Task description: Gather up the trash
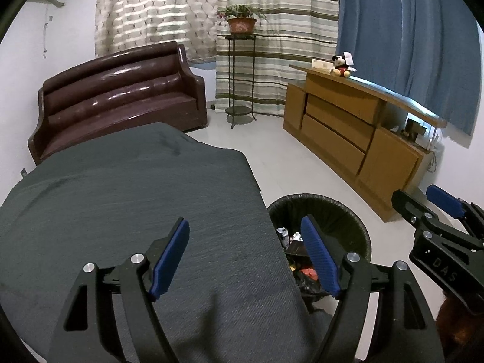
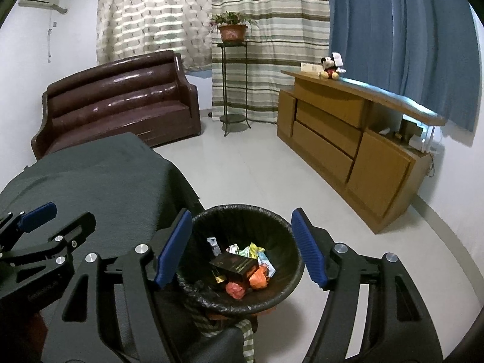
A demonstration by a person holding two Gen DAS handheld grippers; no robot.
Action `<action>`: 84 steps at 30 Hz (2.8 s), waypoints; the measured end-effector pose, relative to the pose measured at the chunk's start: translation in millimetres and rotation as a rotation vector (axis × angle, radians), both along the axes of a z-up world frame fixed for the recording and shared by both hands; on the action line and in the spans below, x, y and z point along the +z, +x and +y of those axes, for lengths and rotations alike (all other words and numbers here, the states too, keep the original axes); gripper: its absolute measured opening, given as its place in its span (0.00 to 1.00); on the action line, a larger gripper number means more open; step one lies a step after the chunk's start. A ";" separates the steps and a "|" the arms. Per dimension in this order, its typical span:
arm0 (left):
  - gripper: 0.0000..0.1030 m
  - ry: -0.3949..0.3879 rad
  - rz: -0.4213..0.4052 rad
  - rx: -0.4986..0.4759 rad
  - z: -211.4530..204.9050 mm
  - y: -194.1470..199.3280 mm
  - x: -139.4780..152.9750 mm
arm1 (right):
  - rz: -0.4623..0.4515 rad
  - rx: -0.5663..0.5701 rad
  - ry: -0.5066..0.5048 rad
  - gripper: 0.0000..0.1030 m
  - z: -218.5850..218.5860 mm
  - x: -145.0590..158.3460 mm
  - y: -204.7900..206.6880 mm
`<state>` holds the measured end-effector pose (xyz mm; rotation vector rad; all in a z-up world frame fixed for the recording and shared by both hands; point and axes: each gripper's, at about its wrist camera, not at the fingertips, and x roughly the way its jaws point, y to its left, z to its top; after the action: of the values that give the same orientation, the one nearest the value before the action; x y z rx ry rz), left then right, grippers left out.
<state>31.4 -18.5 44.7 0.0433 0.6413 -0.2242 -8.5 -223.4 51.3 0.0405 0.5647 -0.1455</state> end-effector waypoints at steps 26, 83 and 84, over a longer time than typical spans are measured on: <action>0.72 -0.013 -0.016 0.006 6.1 -5.3 1.5 | -0.013 0.007 -0.008 0.65 5.1 3.5 -5.4; 0.78 -0.029 -0.021 0.004 7.4 -5.4 8.9 | -0.009 0.008 -0.013 0.65 10.5 3.8 -6.4; 0.79 -0.032 -0.021 0.005 7.3 -5.3 9.3 | -0.009 0.008 -0.013 0.65 10.6 3.7 -6.3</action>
<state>26.1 -11.2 54.0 0.0139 0.6166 -0.2291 -14.8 -212.8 55.0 0.0266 0.5545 -0.1415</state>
